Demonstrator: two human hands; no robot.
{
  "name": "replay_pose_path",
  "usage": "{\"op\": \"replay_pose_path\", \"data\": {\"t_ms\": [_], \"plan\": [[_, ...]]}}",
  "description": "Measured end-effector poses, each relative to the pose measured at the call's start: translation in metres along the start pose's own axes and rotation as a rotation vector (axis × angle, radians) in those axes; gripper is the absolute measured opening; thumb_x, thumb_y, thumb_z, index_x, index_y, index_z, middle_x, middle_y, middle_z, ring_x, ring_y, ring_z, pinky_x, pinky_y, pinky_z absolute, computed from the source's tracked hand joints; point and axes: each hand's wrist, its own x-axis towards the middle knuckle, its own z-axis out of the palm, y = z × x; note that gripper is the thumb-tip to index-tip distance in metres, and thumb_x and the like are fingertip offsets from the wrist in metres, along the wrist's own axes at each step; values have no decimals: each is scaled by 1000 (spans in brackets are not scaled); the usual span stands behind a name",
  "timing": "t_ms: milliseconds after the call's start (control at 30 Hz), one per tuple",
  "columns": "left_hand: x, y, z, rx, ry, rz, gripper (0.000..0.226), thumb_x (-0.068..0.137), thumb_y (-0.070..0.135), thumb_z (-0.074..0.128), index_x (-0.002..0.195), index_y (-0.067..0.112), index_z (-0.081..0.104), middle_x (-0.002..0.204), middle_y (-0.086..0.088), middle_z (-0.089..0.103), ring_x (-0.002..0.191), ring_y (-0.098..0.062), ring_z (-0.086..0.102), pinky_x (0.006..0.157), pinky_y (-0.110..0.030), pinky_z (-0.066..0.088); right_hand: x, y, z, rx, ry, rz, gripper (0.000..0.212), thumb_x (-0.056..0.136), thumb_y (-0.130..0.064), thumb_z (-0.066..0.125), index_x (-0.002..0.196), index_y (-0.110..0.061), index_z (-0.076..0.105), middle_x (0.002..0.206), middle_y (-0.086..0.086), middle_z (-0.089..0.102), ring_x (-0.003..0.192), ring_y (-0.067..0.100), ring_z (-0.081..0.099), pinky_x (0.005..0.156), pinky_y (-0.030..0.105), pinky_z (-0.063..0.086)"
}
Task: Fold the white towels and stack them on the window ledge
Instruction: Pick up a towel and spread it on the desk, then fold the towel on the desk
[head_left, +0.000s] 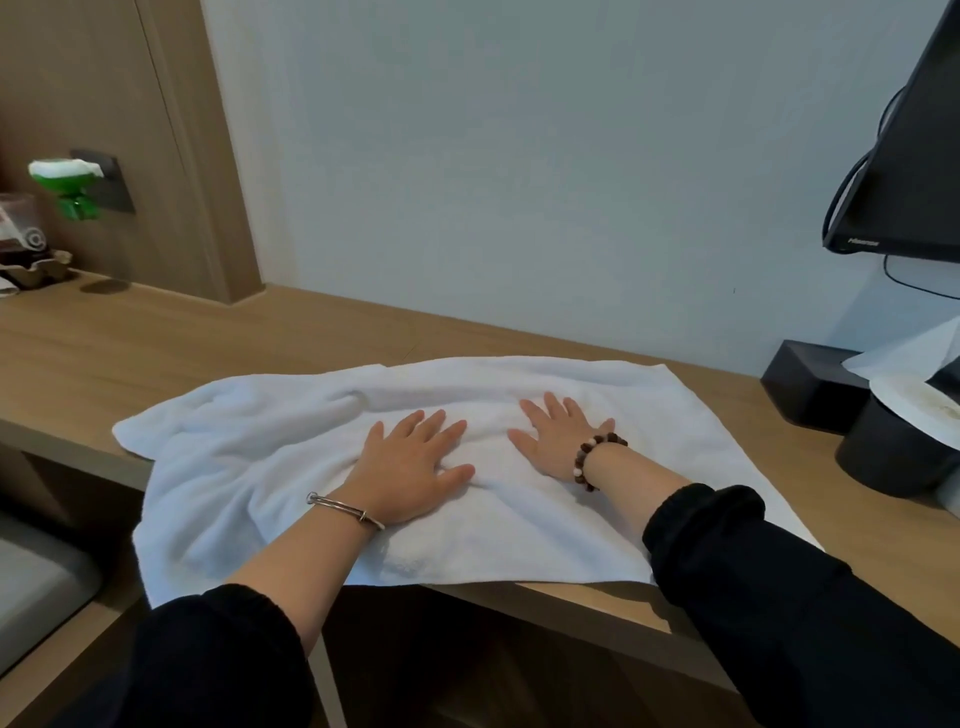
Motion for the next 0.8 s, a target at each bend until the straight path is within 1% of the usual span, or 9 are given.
{"op": "replay_pose_path", "data": {"t_ms": [167,233,300,367,433,500,533,667,800], "plan": [[-5,5,-6,-89,122,53,80,71,64,20,140,30,40,153,5,29,143,-15,19,114,-48,14,-4,9,3,30,38,27,56,98,-50,10,151,-37,-4,159,-6,-15,146,19,-11,112,62,0],[-9,0,-6,59,254,83,68,74,52,24,124,22,59,138,-3,51,135,-25,38,106,-56,25,-7,13,2,40,40,39,55,98,-46,12,151,-36,-3,159,-5,-14,146,19,-10,113,61,-2],[-16,-11,-13,212,289,-8,49,79,40,32,103,18,69,117,-7,64,120,-30,55,94,-62,37,-8,14,-4,43,17,76,57,98,-41,16,152,-33,1,160,-4,-11,147,21,-7,113,60,-2],[-27,-26,-20,294,307,-166,45,83,36,37,109,17,68,122,-10,62,120,-31,54,90,-65,38,-9,6,-14,-8,13,140,59,94,-33,26,151,-26,10,160,1,1,146,26,2,112,61,3],[-36,-45,-19,266,263,-348,50,95,39,34,141,23,40,150,-8,35,140,-29,28,101,-64,26,-10,-14,-24,-68,92,159,56,93,-28,31,148,-21,20,158,5,7,144,29,7,112,61,7],[-43,-61,-14,188,170,-478,59,98,46,27,151,27,10,158,-3,10,146,-26,5,107,-63,17,-10,-50,-29,-12,191,72,54,96,-25,32,149,-20,19,159,3,-2,146,27,0,114,58,5],[-46,-63,-11,173,140,-511,59,97,48,24,151,27,8,159,-1,9,146,-25,5,107,-62,15,-9,-71,-30,51,207,11,55,97,-24,32,149,-21,16,160,2,-5,146,25,-3,114,57,3],[-51,-61,-7,144,182,-515,53,95,47,28,141,22,32,144,2,37,135,-19,30,99,-47,30,-6,-142,-20,194,143,-111,57,98,-32,25,151,-25,7,160,-1,-8,146,24,-7,114,58,0],[-67,-62,-25,79,301,-458,30,96,37,35,100,18,57,103,-5,62,105,-24,53,74,-33,38,-3,-154,6,121,147,-91,60,96,-49,15,152,-29,5,160,0,-6,147,24,-6,114,56,-1]]}}
